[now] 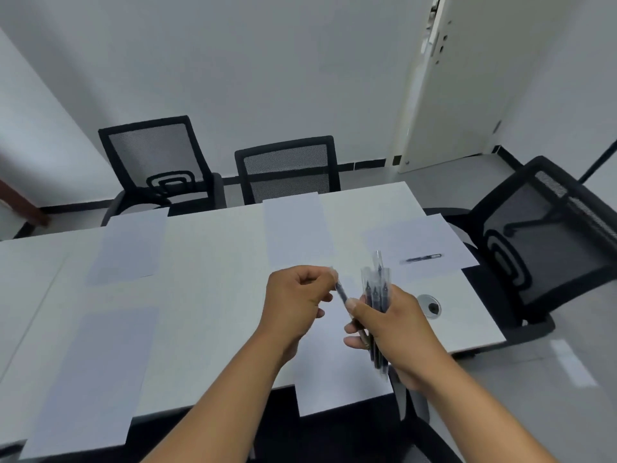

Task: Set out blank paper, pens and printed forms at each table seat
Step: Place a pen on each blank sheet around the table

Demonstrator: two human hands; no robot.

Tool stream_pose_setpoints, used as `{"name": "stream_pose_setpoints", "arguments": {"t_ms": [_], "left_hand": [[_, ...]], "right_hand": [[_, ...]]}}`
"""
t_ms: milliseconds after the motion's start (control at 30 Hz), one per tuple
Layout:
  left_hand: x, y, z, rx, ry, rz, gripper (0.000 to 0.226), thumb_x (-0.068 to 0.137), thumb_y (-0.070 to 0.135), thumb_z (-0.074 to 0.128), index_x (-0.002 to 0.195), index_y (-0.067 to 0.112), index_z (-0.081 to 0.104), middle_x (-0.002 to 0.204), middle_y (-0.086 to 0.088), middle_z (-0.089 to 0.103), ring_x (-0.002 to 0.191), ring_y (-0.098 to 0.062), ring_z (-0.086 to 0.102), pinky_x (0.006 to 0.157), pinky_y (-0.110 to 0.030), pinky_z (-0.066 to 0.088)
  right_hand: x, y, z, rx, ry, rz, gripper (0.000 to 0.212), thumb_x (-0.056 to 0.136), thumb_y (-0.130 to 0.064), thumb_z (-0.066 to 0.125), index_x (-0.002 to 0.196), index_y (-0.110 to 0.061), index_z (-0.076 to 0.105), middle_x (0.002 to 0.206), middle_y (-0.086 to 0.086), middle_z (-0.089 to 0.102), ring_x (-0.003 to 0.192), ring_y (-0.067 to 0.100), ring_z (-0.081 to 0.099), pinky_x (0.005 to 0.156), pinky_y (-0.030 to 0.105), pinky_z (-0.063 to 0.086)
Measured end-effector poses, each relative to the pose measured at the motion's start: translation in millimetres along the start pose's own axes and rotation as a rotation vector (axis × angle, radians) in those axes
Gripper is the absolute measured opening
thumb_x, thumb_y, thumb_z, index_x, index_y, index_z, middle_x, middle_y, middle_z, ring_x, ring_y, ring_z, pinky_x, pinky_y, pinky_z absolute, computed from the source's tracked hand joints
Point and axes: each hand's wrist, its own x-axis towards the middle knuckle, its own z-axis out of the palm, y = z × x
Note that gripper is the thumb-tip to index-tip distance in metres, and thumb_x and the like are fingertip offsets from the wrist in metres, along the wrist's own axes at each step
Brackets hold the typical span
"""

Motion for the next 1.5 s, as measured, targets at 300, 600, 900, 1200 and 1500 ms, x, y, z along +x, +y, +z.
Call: {"name": "stream_pose_setpoints", "arguments": {"t_ms": [300,600,900,1200,1500], "left_hand": [[40.0,-80.3,-2.7,-0.008,0.114,-0.237,0.025,0.096,0.024,0.083,0.084,0.003,0.083,0.086,-0.006,0.082,0.069,-0.013,0.074,0.061,-0.027,0.059],[86.5,-149.1,4.2,0.325,0.095,-0.287,0.037,0.088,0.023,0.078,0.058,0.005,0.065,0.063,-0.006,0.075,0.058,-0.023,0.068,0.071,-0.045,0.065],[119.3,-188.2,14.5,0.502,0.075,-0.318,0.022,0.073,0.034,0.064,0.064,0.019,0.05,0.062,0.001,0.059,0.059,-0.018,0.049,0.061,-0.032,0.04],[136.2,-198.6,24.5,0.62,0.11,-0.263,0.038,0.086,0.017,0.069,0.064,0.015,0.038,0.056,-0.001,0.036,0.055,-0.024,0.029,0.053,-0.028,0.024],[140.4,-207.0,29.2,0.644,0.136,-0.294,0.043,0.082,0.019,0.075,0.065,0.018,0.036,0.06,-0.002,0.04,0.058,-0.026,0.035,0.055,-0.03,0.03]], "right_hand": [[19.0,51.7,-22.3,-0.106,0.058,0.109,0.021,0.099,-0.019,0.078,0.097,-0.005,0.062,0.084,0.006,0.06,0.069,0.017,0.064,0.073,0.043,0.069],[38.2,74.5,-19.6,-0.241,0.013,0.139,0.029,0.097,-0.019,0.076,0.097,0.002,0.056,0.066,0.005,0.054,0.055,0.021,0.054,0.054,0.025,0.051],[53.8,90.0,-12.0,-0.242,-0.027,0.172,0.023,0.098,-0.022,0.077,0.091,-0.01,0.057,0.065,0.001,0.054,0.056,0.02,0.055,0.056,0.024,0.052],[68.3,101.4,-18.7,-0.252,-0.023,0.176,0.025,0.097,-0.021,0.077,0.093,-0.006,0.057,0.062,-0.002,0.053,0.053,0.02,0.057,0.06,0.033,0.054],[69.1,111.9,-31.7,-0.259,-0.042,0.205,0.025,0.098,-0.025,0.078,0.09,-0.012,0.058,0.06,0.0,0.056,0.053,0.021,0.059,0.065,0.041,0.055]]}}
